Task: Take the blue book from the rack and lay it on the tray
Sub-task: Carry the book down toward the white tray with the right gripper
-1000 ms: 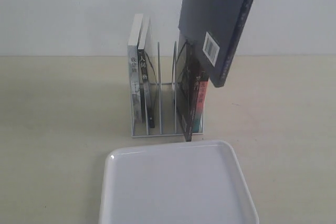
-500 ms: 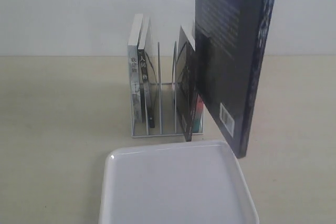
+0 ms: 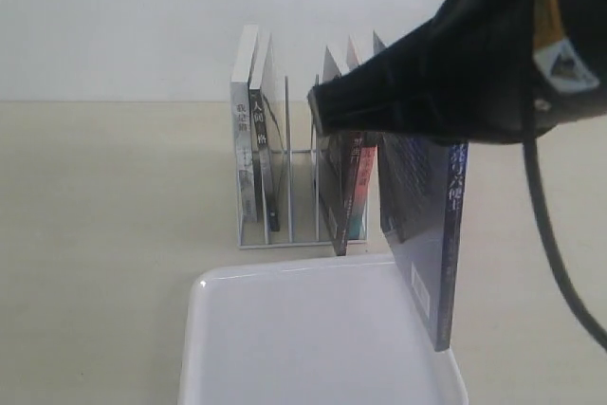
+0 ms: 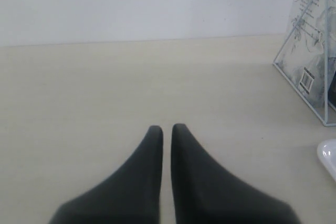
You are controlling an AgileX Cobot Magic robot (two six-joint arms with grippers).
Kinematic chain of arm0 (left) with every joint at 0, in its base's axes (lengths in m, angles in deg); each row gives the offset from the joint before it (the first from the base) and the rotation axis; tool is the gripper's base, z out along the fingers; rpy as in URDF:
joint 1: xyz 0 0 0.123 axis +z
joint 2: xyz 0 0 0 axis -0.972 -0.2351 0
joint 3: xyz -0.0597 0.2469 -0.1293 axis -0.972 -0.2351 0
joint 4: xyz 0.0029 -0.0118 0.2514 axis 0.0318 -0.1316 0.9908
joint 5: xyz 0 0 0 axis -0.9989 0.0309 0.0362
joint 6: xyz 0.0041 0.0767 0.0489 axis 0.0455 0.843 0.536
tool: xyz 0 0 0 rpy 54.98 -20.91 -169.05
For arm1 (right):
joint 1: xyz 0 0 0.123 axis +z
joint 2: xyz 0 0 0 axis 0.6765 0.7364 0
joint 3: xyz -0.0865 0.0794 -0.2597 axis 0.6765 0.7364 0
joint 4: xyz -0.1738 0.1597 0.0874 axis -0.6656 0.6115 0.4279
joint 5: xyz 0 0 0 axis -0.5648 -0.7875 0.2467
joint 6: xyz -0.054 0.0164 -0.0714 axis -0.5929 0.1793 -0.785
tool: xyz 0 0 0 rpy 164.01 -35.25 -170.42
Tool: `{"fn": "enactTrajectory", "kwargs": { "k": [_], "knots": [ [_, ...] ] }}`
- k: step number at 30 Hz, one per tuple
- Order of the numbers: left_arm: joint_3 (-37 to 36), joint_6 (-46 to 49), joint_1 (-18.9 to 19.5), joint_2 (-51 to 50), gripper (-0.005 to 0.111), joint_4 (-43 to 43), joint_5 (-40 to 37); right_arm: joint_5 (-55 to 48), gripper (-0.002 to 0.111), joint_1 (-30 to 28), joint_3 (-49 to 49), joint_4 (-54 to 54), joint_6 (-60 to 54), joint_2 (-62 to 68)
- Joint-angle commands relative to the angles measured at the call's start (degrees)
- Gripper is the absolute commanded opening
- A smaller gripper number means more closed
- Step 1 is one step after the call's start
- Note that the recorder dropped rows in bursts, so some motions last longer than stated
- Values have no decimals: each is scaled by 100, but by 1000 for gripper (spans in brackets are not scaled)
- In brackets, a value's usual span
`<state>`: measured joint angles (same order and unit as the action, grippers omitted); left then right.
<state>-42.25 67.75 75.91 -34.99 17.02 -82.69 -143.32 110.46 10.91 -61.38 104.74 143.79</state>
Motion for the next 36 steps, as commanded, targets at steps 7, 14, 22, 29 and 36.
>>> {"fn": "enactTrajectory", "kwargs": {
  "k": [7, 14, 22, 29, 36],
  "knots": [
    [-20, 21, -6, 22, 5, -43, 18, 411, 0, 12, 1118, -1007, 1222, -47],
    [-20, 21, -6, 22, 5, -43, 18, 995, 0, 12, 1584, -1407, 1826, -47],
    [-20, 21, -6, 22, 5, -43, 18, 863, 0, 12, 1613, -1481, 1880, 151],
    [-20, 21, -6, 22, 5, -43, 18, 902, 0, 12, 1613, -1638, 2059, 533],
    [-20, 21, -6, 22, 5, -43, 18, 992, 0, 12, 1613, -1718, 2196, 815]
  ]
}}
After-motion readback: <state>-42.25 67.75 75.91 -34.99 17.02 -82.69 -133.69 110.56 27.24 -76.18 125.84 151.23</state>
